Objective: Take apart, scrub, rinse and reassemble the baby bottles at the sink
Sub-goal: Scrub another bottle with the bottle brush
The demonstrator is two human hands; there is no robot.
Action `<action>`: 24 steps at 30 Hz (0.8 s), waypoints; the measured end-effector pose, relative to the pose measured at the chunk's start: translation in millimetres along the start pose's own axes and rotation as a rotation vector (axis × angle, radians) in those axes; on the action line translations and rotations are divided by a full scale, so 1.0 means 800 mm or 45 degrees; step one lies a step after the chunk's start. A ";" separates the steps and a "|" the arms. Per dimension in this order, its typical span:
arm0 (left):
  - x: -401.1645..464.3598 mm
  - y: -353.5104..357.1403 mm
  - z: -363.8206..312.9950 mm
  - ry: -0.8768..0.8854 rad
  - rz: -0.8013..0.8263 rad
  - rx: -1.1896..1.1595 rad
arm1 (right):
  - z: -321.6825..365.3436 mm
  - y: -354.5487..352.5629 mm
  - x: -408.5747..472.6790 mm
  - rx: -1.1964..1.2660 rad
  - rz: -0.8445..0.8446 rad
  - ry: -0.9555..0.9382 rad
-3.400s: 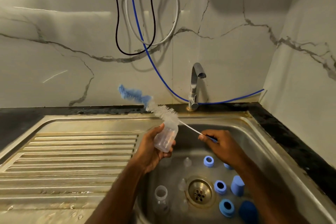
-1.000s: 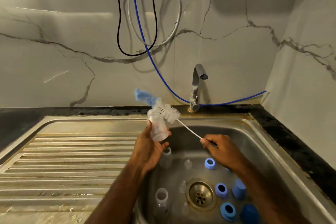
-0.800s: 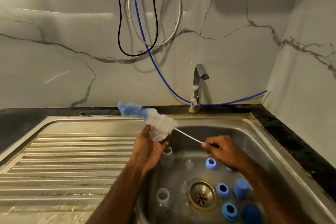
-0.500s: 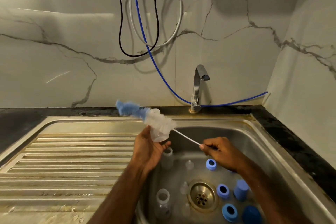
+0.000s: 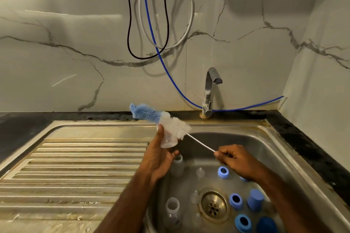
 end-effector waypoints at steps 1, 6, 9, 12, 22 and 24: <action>-0.002 0.004 0.001 -0.009 -0.021 0.051 | 0.004 0.006 0.003 -0.012 -0.089 -0.029; -0.008 0.015 -0.002 -0.013 -0.066 -0.048 | 0.011 0.018 0.010 0.007 -0.109 -0.065; -0.002 0.005 -0.018 -0.001 -0.023 -0.392 | -0.004 -0.005 0.004 0.078 -0.004 -0.013; -0.005 0.006 -0.013 -0.110 0.045 -0.351 | -0.004 0.000 0.004 0.039 -0.066 -0.007; -0.009 0.006 -0.013 -0.128 0.129 -0.254 | 0.001 -0.001 0.004 0.047 -0.072 -0.039; -0.011 0.013 -0.001 -0.175 0.137 -0.054 | 0.005 0.006 0.008 -0.042 -0.218 -0.050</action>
Point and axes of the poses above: each hand's wrist, its own x-axis towards the middle knuckle, its own y-axis out of the palm, z = x × y, the point moved 2 cm from there along x, towards the middle knuckle, and after that the axes turned 6 degrees about y, right-handed, at the moved point
